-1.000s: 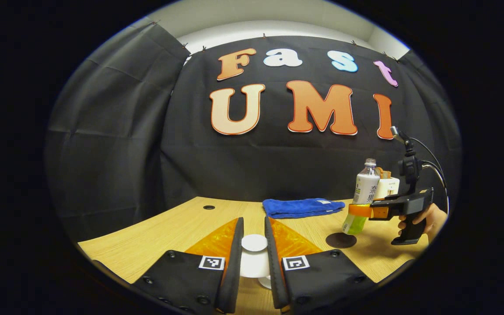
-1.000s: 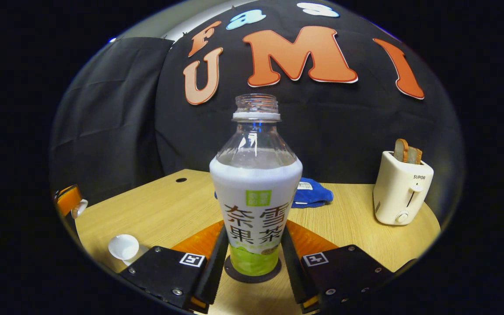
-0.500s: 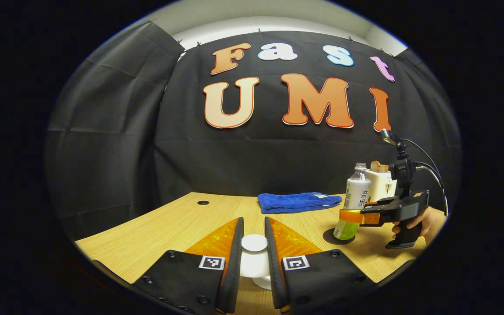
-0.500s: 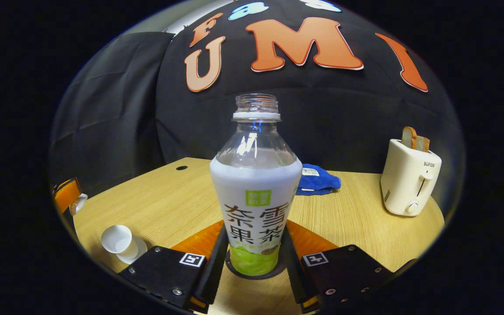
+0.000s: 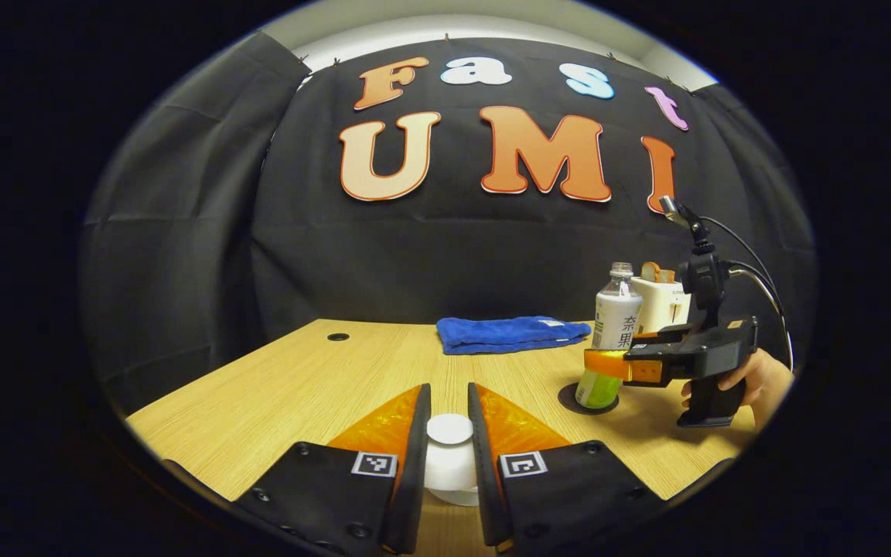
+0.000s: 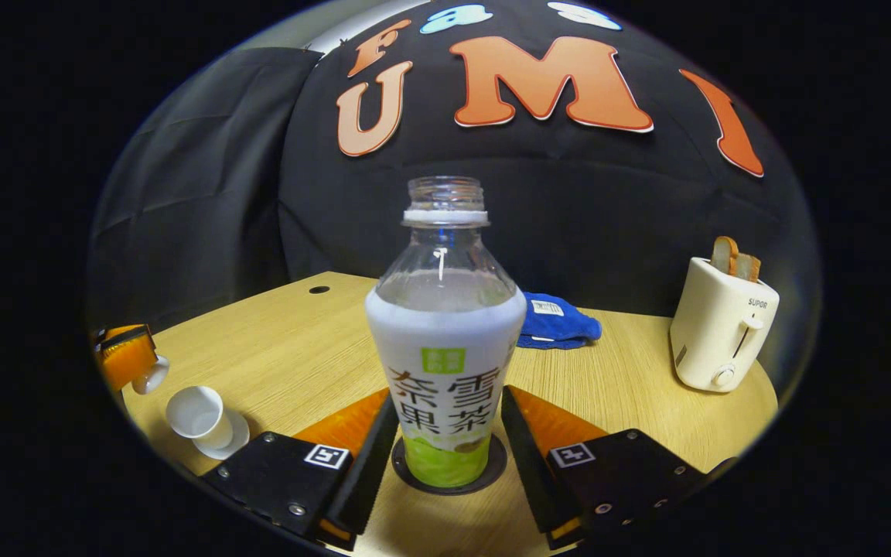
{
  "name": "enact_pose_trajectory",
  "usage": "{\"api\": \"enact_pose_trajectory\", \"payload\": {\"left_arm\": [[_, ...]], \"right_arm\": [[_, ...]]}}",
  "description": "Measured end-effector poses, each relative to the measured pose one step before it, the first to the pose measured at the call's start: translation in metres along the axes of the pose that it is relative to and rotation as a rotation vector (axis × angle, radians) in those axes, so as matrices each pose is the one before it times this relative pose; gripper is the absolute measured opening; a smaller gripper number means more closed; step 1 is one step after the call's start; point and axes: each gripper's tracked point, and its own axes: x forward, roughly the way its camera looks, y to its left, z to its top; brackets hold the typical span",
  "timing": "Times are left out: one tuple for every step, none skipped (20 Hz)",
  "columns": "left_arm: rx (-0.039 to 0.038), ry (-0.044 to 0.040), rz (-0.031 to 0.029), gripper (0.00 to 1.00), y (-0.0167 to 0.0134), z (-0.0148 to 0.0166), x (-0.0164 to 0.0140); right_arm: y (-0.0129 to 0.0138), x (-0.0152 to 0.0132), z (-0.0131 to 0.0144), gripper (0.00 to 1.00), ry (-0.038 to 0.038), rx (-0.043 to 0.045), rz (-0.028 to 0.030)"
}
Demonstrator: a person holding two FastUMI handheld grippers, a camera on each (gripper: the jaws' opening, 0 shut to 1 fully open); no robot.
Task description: Open the teacup lid with one hand, grasp the water bottle and pour water into the teacup with the other hand; after pouring, place the water bottle on the coaster and then close the teacup lid.
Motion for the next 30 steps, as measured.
{"api": "enact_pose_trajectory", "payload": {"left_arm": [[-0.00409, -0.00112, -0.00753, 0.34, -0.00180, -0.00076, 0.00174], [-0.00073, 0.00036, -0.00758, 0.34, -0.00260, -0.00033, 0.00115], [0.00066, 0.00140, -0.00644, 0.34, -0.00251, -0.00068, 0.00117], [0.00795, 0.00698, -0.00954, 0.31, -0.00415, -0.00091, 0.00038], [0.01570, 0.00263, -0.00638, 0.34, -0.00161, -0.00217, 0.00074], [0.00769, 0.00701, -0.00575, 0.34, -0.00120, -0.00320, 0.00249], [-0.00578, 0.00564, -0.00436, 0.34, -0.00095, -0.00332, 0.00285], [-0.00840, 0.00426, -0.00785, 0.31, -0.00266, -0.00120, 0.00202], [0.00081, 0.00570, -0.00338, 0.31, -0.00150, -0.00144, 0.00113], [0.00726, 0.00533, -0.00172, 0.34, -0.00198, -0.00213, 0.00239], [0.01265, 0.00479, -0.00325, 0.31, -0.00296, -0.00238, 0.00192], [0.00863, 0.00371, -0.00214, 0.31, -0.00116, -0.00251, 0.00230], [0.00043, 0.00826, -0.00057, 0.34, -0.00046, -0.00476, 0.00227], [-0.00339, 0.00923, 0.00059, 0.34, 0.00039, -0.00419, 0.00285], [-0.00309, 0.01063, -0.00004, 0.34, -0.00014, -0.00395, 0.00172], [-0.00003, 0.00796, -0.00196, 0.34, -0.00085, -0.00354, 0.00128], [0.00714, 0.00762, -0.00409, 0.34, -0.00218, -0.00273, 0.00174], [0.01019, 0.00685, 0.00061, 0.34, 0.00059, -0.00251, 0.00116], [0.00447, 0.01045, 0.00168, 0.31, 0.00178, -0.00442, 0.00213], [-0.00209, 0.00368, 0.00087, 0.31, 0.00046, -0.00209, 0.00013], [-0.00240, -0.01319, -0.00275, 0.31, -0.00124, 0.00385, -0.00104], [0.00212, 0.00372, 0.00050, 0.35, 0.00031, 0.00011, 0.00080], [-0.00110, 0.00253, 0.00243, 0.31, 0.00091, -0.00194, 0.00074], [0.00215, -0.00196, 0.00100, 0.31, 0.00080, 0.00047, 0.00017], [-0.00182, -0.00116, -0.00312, 0.37, -0.00181, 0.00051, -0.00046], [-0.00126, -0.00404, -0.00739, 0.36, -0.00262, 0.00154, -0.00123], [-0.00070, -0.00595, -0.00498, 0.48, -0.00162, 0.00158, -0.00232], [0.00233, -0.00878, 0.00201, 0.53, 0.00028, 0.00339, -0.00180], [0.00339, -0.01278, 0.00700, 0.55, 0.00059, 0.00446, -0.00312], [0.00312, -0.01359, 0.02308, 0.57, 0.00461, 0.00684, -0.00297]], "right_arm": [[0.00034, -0.00155, 0.00115, 0.84, -0.00212, 0.00469, 0.00477], [-0.00030, -0.00257, 0.00061, 0.87, -0.00141, 0.00353, 0.00493], [0.00137, -0.00257, 0.00172, 0.90, -0.00700, -0.00142, 0.00293], [-0.00027, -0.00338, 0.00092, 0.92, -0.00571, -0.00764, -0.00141], [-0.00239, -0.00421, -0.00111, 0.93, -0.00463, -0.00782, -0.00563], [-0.00158, -0.00378, -0.00118, 0.93, -0.00225, -0.00398, 0.00045], [-0.00047, -0.00459, -0.00178, 0.93, -0.00301, 0.00197, 0.00142], [-0.00199, -0.00422, 0.00011, 0.94, -0.00477, 0.00563, 0.00028], [-0.00136, -0.00406, 0.00003, 0.94, -0.00677, 0.00498, -0.00279], [-0.00197, -0.00375, -0.00001, 0.94, -0.00787, 0.00030, -0.00269], [-0.00346, -0.00400, -0.00063, 0.93, -0.00567, -0.00351, -0.00988], [-0.00447, -0.00292, -0.00233, 0.93, -0.00117, -0.00162, -0.01081], [-0.00327, -0.00333, -0.00320, 0.93, 0.00418, -0.00103, -0.00654], [-0.00242, -0.00349, -0.00204, 0.93, 0.00284, 0.00139, -0.00467], [-0.00187, -0.00363, -0.00079, 0.93, -0.00037, 0.00169, -0.00197], [-0.00207, -0.00335, 0.00014, 0.93, -0.00288, 0.00212, -0.00445], [-0.00180, -0.00411, 0.00075, 0.93, -0.00686, 0.00278, -0.00284], [-0.00127, -0.00248, 0.00157, 0.93, -0.00779, 0.00349, -0.00272], [-0.00094, -0.00246, 0.00034, 0.93, -0.00657, 0.00296, -0.00012], [-0.00215, -0.00240, -0.00093, 0.93, 0.00176, 0.00173, -0.00512], [-0.00162, -0.00200, -0.00120, 0.93, 0.00132, 0.00001, -0.00132], [-0.00120, -0.00159, 0.00044, 0.93, 0.00033, -0.00094, -0.00303], [-0.00111, -0.00300, 0.00154, 0.93, -0.00359, 0.00022, -0.00082], [0.00049, -0.00264, 0.00180, 0.93, -0.00448, 0.00131, 0.00249], [0.00071, -0.00375, 0.00229, 0.93, -0.00740, 0.00400, 0.00169], [0.00036, -0.00400, 0.00358, 0.94, -0.01089, 0.00446, 0.00318], [-0.00029, -0.00426, 0.00301, 0.93, -0.00881, 0.00390, -0.00130], [-0.00086, -0.00460, 0.00345, 0.93, -0.01170, 0.00281, -0.00288], [-0.00118, -0.00442, 0.00333, 0.93, -0.00988, 0.00189, -0.00793], [-0.00099, -0.00572, 0.00382, 0.93, -0.01375, 0.00098, -0.00400]]}}
